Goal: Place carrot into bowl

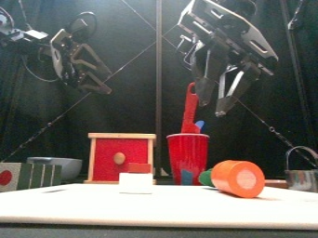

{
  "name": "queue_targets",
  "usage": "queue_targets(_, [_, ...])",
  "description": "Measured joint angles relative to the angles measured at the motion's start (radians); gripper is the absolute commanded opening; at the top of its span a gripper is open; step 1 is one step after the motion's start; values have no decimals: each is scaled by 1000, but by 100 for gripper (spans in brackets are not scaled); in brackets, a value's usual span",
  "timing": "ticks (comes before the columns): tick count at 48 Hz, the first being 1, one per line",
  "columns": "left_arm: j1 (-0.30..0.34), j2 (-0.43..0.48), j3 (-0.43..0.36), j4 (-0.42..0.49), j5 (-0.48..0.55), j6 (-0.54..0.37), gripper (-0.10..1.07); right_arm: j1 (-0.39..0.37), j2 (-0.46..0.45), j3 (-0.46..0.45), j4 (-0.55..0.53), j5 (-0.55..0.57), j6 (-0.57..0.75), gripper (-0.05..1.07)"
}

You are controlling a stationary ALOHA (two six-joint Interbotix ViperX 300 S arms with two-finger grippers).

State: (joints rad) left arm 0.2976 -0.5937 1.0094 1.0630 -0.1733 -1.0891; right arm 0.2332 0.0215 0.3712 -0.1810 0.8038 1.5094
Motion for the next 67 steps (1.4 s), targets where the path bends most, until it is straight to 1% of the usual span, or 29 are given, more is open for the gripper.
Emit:
queue_targets(6, [-12,35,-17,-41,-71,-6,99,2,-15,2,-25,26,-2,76])
queue_targets(11, [-52,81,-44,-143,-86,-3,99,5,-80,25,-63,58,0,76])
queue_targets(15, [-86,115,-61,-218,-60,6,98,5,-138,64,-89,69,17,76])
queue_targets(18, [-110,149,-77,-281,-6,15,98,5,-170,95,-103,55,18,76])
queue_targets(22, [-135,189,-109,-325,81,23,98,5,-195,132,-110,32,18,76])
queue_targets(30, [-224,302,-225,-383,299,21,98,5,-229,192,-120,-3,18,76])
queue_targets(33, [-261,350,-272,-393,393,28,98,3,-255,216,-133,-12,20,76])
queue_targets(37, [-296,402,-321,-411,495,12,99,3,-287,241,-150,-18,18,76])
queue_targets(39, [-310,426,-348,-434,540,-8,99,3,-307,255,-160,-21,18,76])
queue_targets(42, [-324,451,-380,-469,571,-40,99,2,-336,278,-170,-26,20,76])
queue_targets(44, [-331,465,-396,-489,578,-54,99,2,-362,299,-184,-29,20,76])
queue_targets(50, [-353,515,-443,-552,586,-137,99,-3,-425,353,-213,-40,20,75])
queue_targets(55, [-373,574,-492,-603,598,-225,99,-20,-479,402,-249,-57,18,75])
queue_targets(60, [-394,635,-560,-627,637,-295,99,-43,-531,453,-291,-94,18,75])
queue_targets(67, [-437,716,-655,-632,735,-377,99,-63,-577,512,-344,-161,5,75])
